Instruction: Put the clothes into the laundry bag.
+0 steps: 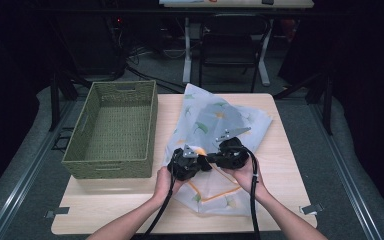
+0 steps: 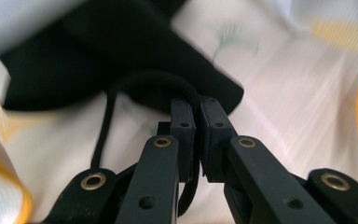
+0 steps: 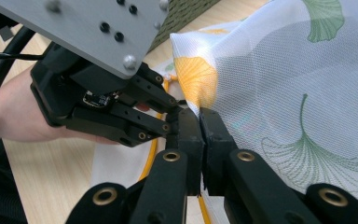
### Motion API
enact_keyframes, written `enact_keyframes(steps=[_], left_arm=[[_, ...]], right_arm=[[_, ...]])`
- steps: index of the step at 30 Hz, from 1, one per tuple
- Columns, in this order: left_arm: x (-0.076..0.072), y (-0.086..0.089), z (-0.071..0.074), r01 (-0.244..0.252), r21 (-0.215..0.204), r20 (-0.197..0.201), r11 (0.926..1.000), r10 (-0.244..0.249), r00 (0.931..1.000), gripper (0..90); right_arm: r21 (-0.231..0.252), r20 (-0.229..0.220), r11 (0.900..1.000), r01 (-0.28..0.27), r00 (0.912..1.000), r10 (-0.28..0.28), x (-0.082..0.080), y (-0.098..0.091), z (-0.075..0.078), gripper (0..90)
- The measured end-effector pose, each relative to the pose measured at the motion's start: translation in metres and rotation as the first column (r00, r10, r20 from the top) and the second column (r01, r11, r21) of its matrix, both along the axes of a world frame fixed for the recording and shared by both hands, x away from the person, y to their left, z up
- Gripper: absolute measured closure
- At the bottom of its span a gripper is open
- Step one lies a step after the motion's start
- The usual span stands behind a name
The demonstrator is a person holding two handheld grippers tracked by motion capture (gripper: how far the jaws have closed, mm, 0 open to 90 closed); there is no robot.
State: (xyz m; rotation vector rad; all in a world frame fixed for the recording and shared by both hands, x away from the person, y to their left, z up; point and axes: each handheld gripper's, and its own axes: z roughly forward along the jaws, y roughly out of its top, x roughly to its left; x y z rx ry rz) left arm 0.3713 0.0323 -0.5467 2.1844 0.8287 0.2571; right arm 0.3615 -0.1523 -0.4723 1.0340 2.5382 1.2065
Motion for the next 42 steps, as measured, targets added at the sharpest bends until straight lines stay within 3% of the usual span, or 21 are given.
enact_keyframes(steps=[3,6,7,8,10,12,17,21,22,23,24,26,29,30,34,36,37,38,39,42], left_arm=[[0.002,-0.005,0.001,0.007,-0.013,-0.009,0.9999,-0.007,0.9999,85.0],[0.002,-0.01,-0.008,0.063,0.04,-0.052,0.9972,-0.061,0.9968,67.3],[0.002,-0.01,-0.008,0.063,0.04,-0.052,0.9972,-0.061,0.9968,64.8],[0.001,-0.007,-0.007,0.081,0.065,-0.055,0.9945,-0.078,0.9955,60.4],[-0.001,-0.006,-0.006,0.081,0.056,-0.053,0.9951,-0.078,0.9955,56.4],[-0.004,0.0,0.001,0.102,0.08,-0.049,0.9915,-0.099,0.9939,47.7],[-0.015,0.013,0.017,0.112,0.106,-0.015,0.9881,-0.111,0.9937,40.2],[-0.022,0.024,0.028,0.09,0.093,0.029,0.9915,-0.093,0.9952,39.2],[-0.025,0.031,0.035,0.051,0.097,0.078,0.994,-0.059,0.9952,39.3],[-0.025,0.031,0.035,0.051,0.097,0.078,0.994,-0.059,0.9952,39.5],[-0.026,0.035,0.038,0.026,0.101,0.107,0.9945,-0.037,0.9936,39.6],[-0.021,0.04,0.041,-0.036,0.128,0.144,0.9911,0.017,0.9894,39.1],[-0.017,0.039,0.04,-0.076,0.14,0.167,0.9873,0.052,0.9846,37.6],[-0.013,0.037,0.039,-0.087,0.161,0.178,0.9831,0.058,0.9824,37.7],[-0.003,0.03,0.032,-0.111,0.179,0.187,0.9775,0.077,0.9794,40.3],[0.001,0.03,0.029,-0.1,0.177,0.189,0.9791,0.066,0.9797,55.9],[0.002,0.03,0.027,-0.1,0.177,0.189,0.9791,0.066,0.9798,66.7],[0.002,0.031,0.027,-0.067,0.187,0.18,0.98,0.033,0.9831,82.2],[0.002,0.031,0.027,-0.067,0.187,0.18,0.98,0.033,0.9831,87.5],[-0.005,0.034,0.029,-0.016,0.212,0.175,0.9771,-0.022,0.9843,88.9]], right_arm=[[0.004,0.001,1.0,0.003,1.0,-0.003,-0.001,-0.001,0.001,88.4],[0.003,-0.007,1.0,0.003,1.0,-0.003,0.0,-0.003,0.0,88.4],[0.003,-0.007,1.0,0.003,1.0,-0.003,0.0,-0.003,0.0,88.4],[0.002,-0.014,1.0,0.002,0.9999,-0.002,0.0,-0.004,-0.001,88.3],[0.002,-0.013,1.0,0.001,0.9999,-0.001,0.0,-0.004,-0.001,88.4],[-0.003,-0.014,1.0,-0.002,0.9999,0.002,0.0,-0.003,-0.001,88.4],[-0.007,-0.011,1.0,-0.007,0.9999,0.007,0.0,-0.002,0.0,88.4],[-0.005,-0.008,1.0,-0.007,0.9999,0.007,0.0,-0.002,0.001,88.5],[-0.004,-0.009,1.0,-0.007,0.9999,0.007,-0.001,-0.004,0.003,88.5],[-0.004,-0.009,1.0,-0.007,0.9999,0.007,-0.001,-0.004,0.003,88.5],[0.0,-0.009,1.0,-0.005,0.9999,0.005,-0.001,-0.005,0.005,88.5],[0.002,-0.011,1.0,-0.005,0.9999,0.005,-0.002,-0.006,0.006,88.5],[0.0,-0.01,0.9999,-0.011,0.9999,0.011,-0.003,-0.006,0.007,88.5],[0.0,-0.011,0.9999,-0.012,0.9999,0.012,-0.003,-0.006,0.007,88.5],[0.001,-0.01,0.9998,-0.019,0.9998,0.019,-0.007,-0.007,0.01,88.5],[-0.003,-0.015,0.9998,-0.021,0.9997,0.021,-0.008,-0.009,0.011,88.5],[-0.003,-0.019,0.9997,-0.024,0.9995,0.024,-0.008,-0.009,0.011,88.5],[-0.014,-0.027,0.9995,-0.027,0.9993,0.027,-0.009,-0.01,0.009,88.4],[-0.016,-0.032,0.9994,-0.029,0.9991,0.028,-0.009,-0.01,0.008,88.4],[-0.04,-0.046,0.9983,-0.042,0.9982,0.04,-0.011,-0.01,0.007,88.4]])
